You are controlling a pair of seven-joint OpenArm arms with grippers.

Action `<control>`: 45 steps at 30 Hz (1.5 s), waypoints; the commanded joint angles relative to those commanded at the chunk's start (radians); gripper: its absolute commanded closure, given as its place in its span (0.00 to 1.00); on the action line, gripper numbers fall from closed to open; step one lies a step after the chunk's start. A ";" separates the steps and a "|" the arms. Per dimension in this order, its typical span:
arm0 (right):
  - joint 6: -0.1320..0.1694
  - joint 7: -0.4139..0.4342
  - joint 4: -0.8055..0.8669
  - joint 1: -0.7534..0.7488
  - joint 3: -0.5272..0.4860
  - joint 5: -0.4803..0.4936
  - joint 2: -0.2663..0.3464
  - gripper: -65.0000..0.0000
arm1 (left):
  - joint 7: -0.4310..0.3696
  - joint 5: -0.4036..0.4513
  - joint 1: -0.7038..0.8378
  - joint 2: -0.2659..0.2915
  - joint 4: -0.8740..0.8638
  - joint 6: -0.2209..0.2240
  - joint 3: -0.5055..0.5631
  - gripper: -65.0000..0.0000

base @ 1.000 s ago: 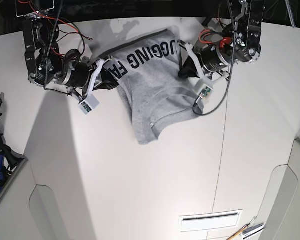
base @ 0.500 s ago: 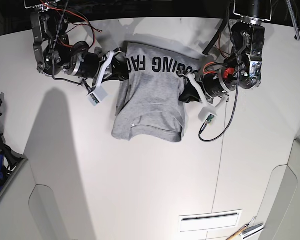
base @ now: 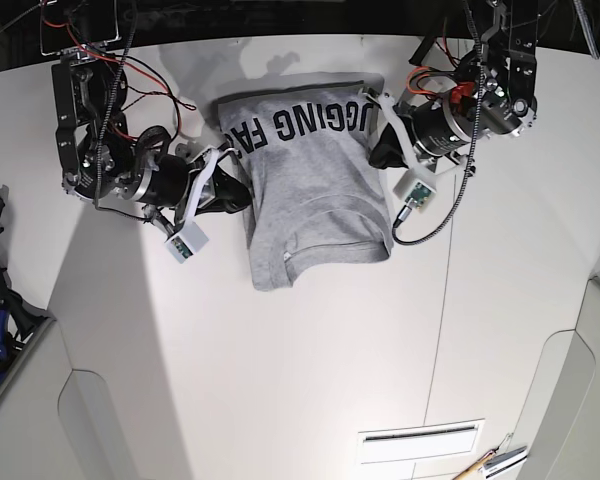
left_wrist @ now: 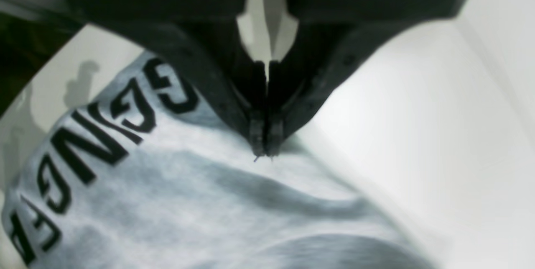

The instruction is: Fold the T-shirt properly

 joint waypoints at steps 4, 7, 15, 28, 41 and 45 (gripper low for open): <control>0.001 -0.058 0.040 -0.039 0.042 0.051 0.042 1.00 | 0.027 -0.053 0.086 -0.002 0.090 -0.041 -0.124 1.00; 0.009 -0.085 0.143 -0.128 0.107 0.124 0.108 1.00 | 0.035 -0.084 0.209 -0.002 0.195 -0.056 -0.228 1.00; 0.018 -0.136 0.331 -0.423 0.162 0.275 0.288 1.00 | 0.112 -0.185 0.599 -0.014 0.265 -0.165 -0.354 1.00; 0.034 -0.106 0.312 -0.683 -0.098 0.180 0.296 1.00 | -0.187 0.124 0.823 -0.127 -0.192 -0.154 -0.002 1.00; 0.003 0.168 -0.298 -0.542 -0.348 -0.149 0.296 1.00 | -0.604 0.296 0.486 -0.103 -0.961 -0.080 0.303 1.00; 0.004 0.298 -0.512 -0.449 -0.348 -0.146 0.290 1.00 | -0.682 0.296 0.343 -0.078 -1.133 -0.080 0.318 1.00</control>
